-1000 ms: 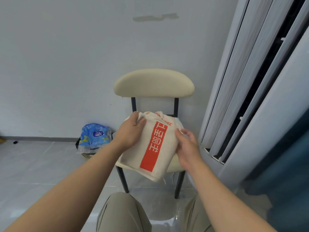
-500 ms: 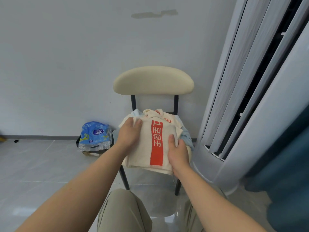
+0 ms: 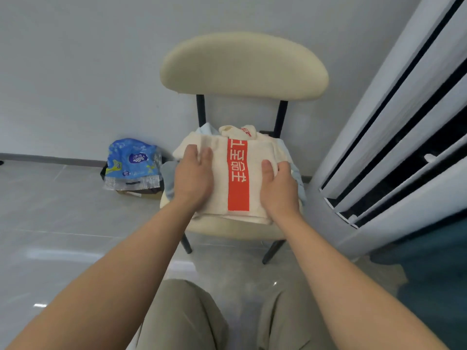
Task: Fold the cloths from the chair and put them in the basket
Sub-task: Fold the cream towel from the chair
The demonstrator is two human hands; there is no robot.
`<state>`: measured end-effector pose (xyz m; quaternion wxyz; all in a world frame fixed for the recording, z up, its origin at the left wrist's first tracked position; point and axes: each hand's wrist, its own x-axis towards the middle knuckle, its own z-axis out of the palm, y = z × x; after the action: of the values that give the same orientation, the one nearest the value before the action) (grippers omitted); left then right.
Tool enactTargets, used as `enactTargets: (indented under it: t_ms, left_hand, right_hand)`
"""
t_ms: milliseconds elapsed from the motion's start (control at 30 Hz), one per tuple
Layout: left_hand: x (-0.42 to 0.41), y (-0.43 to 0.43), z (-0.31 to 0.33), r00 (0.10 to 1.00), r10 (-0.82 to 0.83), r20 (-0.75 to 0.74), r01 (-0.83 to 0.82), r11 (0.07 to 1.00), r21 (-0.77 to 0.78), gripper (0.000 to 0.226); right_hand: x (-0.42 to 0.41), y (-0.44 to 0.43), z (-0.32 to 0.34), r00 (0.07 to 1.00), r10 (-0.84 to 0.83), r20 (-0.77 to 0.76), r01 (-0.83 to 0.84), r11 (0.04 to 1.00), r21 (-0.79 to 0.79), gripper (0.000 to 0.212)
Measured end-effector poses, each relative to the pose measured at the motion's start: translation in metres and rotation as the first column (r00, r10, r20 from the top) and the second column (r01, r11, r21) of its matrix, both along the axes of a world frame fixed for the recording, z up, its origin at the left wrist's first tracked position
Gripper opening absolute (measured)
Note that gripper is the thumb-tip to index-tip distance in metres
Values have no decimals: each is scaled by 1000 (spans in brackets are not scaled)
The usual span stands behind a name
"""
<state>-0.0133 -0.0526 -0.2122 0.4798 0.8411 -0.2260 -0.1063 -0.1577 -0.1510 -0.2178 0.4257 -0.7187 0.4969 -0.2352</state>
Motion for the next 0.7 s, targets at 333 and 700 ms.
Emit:
enactTargets:
  t_ms: [333,700]
  left_hand:
    - [87,17,115,973,113,-199,-97,991,87,30]
    - [171,206,333,875,393,-281,-365,919,149,28]
  right_hand:
    - [99,0,116,990,96,-102,-82,988,130,33]
    - [220,148,329,900,422,-107,-388,889,242,34]
